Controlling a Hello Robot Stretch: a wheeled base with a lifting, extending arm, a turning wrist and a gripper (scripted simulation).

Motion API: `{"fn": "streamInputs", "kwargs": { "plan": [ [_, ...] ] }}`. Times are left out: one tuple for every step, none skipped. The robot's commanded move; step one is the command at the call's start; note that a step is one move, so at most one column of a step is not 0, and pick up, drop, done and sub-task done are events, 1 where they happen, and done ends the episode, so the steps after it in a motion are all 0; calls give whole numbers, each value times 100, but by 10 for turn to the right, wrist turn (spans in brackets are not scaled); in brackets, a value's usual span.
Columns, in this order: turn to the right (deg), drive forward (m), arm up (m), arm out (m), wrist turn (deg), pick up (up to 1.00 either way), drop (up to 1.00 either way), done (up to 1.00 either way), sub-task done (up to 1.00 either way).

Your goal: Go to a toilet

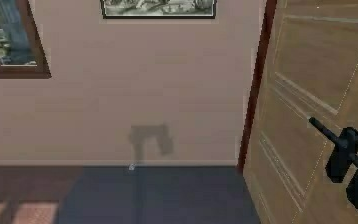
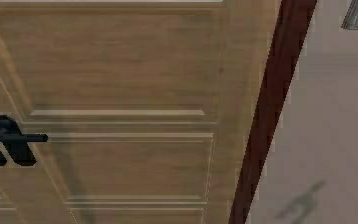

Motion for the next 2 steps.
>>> {"fn": "streamInputs", "kwargs": {
  "plan": [
    [-450, 0, 0, 0, 0, 0, 0, 0, 0],
    [-450, 0, 0, 0, 0, 0, 0, 0, 0]
  ]
}}
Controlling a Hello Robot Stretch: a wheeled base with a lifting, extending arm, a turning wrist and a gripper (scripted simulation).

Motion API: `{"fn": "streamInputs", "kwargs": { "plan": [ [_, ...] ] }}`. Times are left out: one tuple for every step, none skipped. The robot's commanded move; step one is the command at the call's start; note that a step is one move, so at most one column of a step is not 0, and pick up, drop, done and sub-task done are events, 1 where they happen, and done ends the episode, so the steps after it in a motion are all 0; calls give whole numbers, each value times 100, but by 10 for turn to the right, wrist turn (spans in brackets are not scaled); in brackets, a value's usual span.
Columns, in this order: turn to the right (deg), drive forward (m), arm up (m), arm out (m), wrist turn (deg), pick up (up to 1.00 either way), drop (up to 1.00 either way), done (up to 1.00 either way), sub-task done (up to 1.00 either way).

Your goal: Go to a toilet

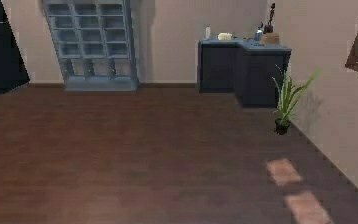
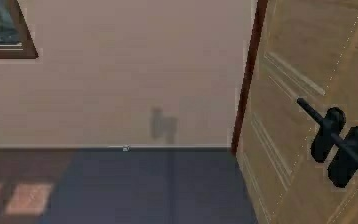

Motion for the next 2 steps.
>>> {"fn": "streamInputs", "kwargs": {
  "plan": [
    [-360, 0, 0, 0, 0, 0, 0, 0, 0],
    [0, 85, 0, 0, 0, 0, 0, 0, 0]
  ]
}}
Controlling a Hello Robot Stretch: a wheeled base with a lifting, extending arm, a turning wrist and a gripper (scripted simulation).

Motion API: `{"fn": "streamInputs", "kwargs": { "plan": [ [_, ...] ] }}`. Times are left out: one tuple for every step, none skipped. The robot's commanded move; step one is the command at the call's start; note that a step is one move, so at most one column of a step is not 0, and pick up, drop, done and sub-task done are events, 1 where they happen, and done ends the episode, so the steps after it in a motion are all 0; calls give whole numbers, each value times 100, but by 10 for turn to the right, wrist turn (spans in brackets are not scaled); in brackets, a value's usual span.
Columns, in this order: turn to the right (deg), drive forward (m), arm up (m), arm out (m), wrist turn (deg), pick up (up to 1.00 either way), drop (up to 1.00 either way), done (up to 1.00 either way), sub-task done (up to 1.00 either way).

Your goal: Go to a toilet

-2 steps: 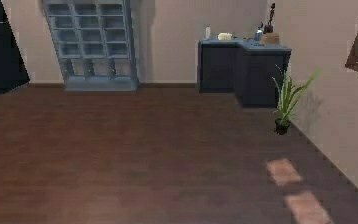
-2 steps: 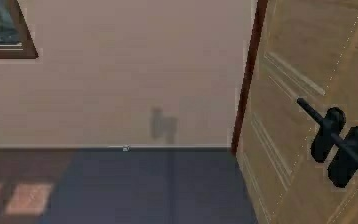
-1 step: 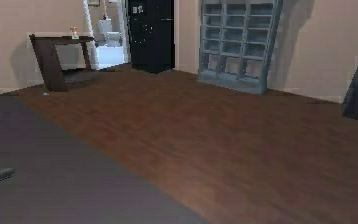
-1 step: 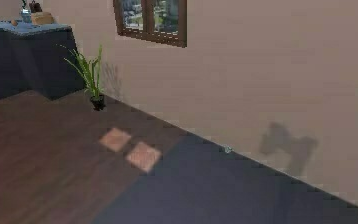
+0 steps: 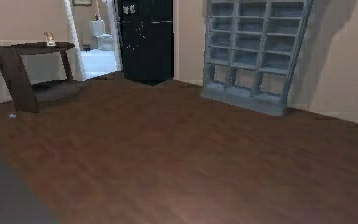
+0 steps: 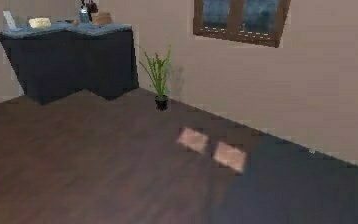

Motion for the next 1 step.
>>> {"fn": "streamInputs", "kwargs": {
  "plan": [
    [-150, 0, 0, 0, 0, 0, 0, 0, 0]
  ]
}}
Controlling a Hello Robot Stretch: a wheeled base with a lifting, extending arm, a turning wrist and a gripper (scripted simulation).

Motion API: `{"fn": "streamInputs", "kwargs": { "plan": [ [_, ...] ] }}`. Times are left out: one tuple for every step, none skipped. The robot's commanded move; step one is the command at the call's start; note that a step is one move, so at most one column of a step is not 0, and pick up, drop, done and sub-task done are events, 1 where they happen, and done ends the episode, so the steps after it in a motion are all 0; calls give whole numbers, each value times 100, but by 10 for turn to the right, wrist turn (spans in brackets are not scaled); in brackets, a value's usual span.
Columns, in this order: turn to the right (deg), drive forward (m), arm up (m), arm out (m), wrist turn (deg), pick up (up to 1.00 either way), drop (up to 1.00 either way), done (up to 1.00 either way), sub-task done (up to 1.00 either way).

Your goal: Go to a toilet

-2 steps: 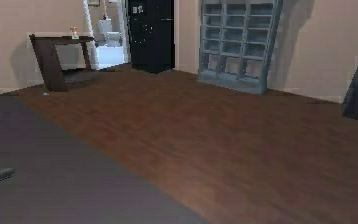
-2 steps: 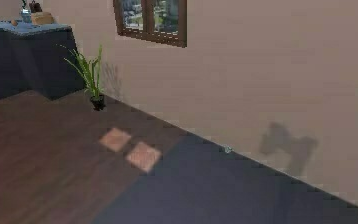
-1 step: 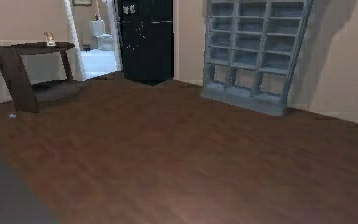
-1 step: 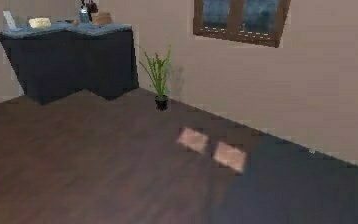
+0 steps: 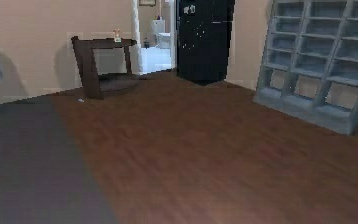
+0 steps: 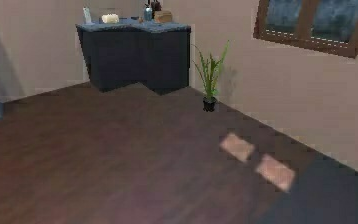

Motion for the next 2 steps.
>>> {"fn": "streamInputs", "kwargs": {
  "plan": [
    [0, 100, 0, 0, 0, 0, 0, 0, 0],
    [-30, 0, 0, 0, 0, 0, 0, 0, 0]
  ]
}}
